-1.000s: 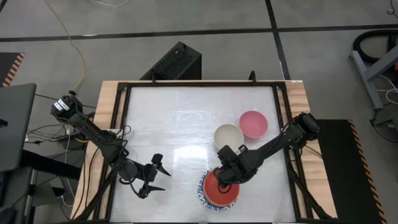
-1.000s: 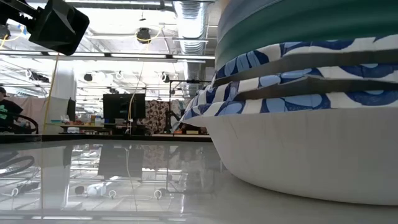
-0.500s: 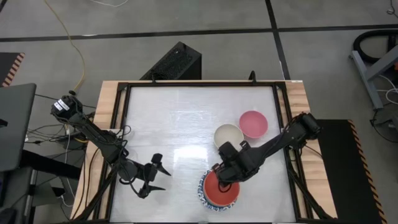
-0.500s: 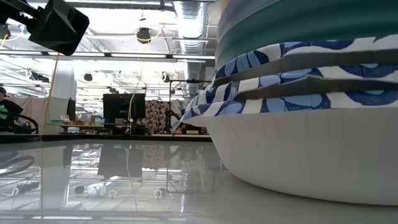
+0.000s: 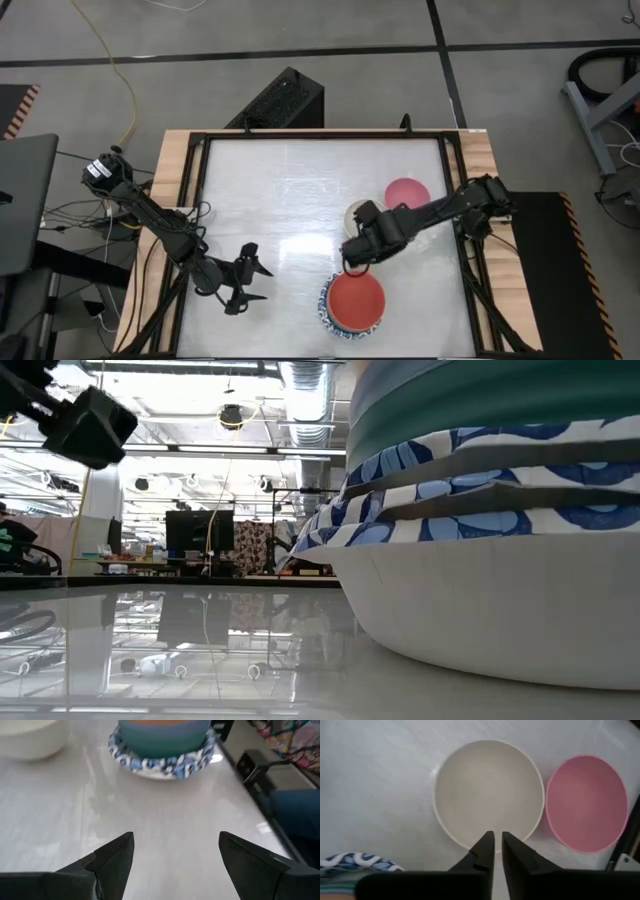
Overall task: Nest bowls inside each other
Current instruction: Stack the pink bowl into the orange bowl
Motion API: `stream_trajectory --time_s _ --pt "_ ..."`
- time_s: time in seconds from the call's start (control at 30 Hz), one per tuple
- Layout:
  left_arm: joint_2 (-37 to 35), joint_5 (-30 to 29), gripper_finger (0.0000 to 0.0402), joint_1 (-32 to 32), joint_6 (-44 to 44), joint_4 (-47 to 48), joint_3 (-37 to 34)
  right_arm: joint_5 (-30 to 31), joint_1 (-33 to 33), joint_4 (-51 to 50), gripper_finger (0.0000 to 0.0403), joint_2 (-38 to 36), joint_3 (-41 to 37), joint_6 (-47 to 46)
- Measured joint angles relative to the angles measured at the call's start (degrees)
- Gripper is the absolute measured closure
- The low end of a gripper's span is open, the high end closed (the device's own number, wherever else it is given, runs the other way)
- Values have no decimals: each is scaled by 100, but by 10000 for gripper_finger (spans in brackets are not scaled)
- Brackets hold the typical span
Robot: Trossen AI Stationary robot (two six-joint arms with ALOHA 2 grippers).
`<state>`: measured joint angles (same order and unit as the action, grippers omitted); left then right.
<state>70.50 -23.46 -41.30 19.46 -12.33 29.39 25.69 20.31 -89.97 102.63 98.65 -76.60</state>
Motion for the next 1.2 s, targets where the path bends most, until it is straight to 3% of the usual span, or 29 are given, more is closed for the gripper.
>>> stream_trajectory --time_s 0.2,0.37,0.67,0.83,1.2 --pt "0 -99 122 4 367 327 0 -159 -335 8 292 -69 -24 627" --pt "0 -140 122 3 372 324 0 -138 -437 -6 259 -537 -394 592" --pt "0 -280 122 4 431 266 0 136 -501 9 246 -2022 -2165 -964" --pt "0 -395 122 105 383 191 0 116 -303 68 248 -2430 -2899 -1203" --pt "0 -171 122 492 711 191 0 94 -271 686 235 -2463 -3602 709"
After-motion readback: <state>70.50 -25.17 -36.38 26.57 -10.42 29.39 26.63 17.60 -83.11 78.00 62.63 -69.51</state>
